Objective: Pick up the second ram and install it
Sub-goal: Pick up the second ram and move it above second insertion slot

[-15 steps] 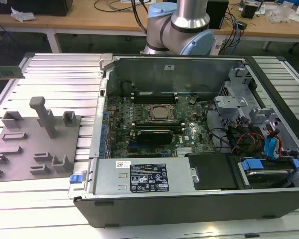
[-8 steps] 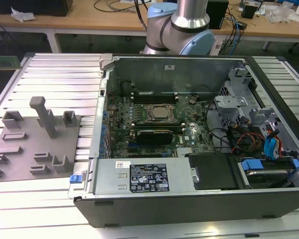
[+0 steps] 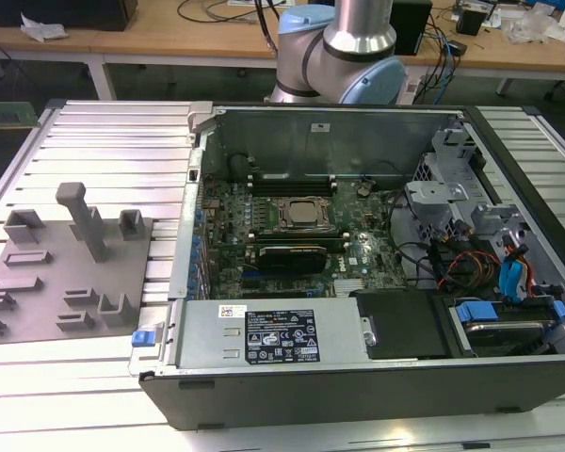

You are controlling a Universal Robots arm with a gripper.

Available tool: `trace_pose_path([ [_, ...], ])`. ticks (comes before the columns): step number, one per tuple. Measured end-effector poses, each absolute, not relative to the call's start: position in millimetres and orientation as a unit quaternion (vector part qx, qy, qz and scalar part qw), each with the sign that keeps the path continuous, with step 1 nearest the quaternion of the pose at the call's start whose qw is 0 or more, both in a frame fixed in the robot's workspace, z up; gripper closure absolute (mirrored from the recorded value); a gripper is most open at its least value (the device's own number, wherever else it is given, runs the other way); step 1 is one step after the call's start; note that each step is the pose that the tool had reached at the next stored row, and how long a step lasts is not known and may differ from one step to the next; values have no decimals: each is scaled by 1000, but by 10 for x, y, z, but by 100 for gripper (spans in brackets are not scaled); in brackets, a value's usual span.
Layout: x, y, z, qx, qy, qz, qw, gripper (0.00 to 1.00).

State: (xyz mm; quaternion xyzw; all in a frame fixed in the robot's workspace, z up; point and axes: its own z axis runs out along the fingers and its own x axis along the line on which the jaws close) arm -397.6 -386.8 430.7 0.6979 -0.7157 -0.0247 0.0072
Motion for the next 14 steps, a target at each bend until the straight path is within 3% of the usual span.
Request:
trace_pose_path([
  [14,-3444,-3868,4305,698,-716,-25,7,86],
])
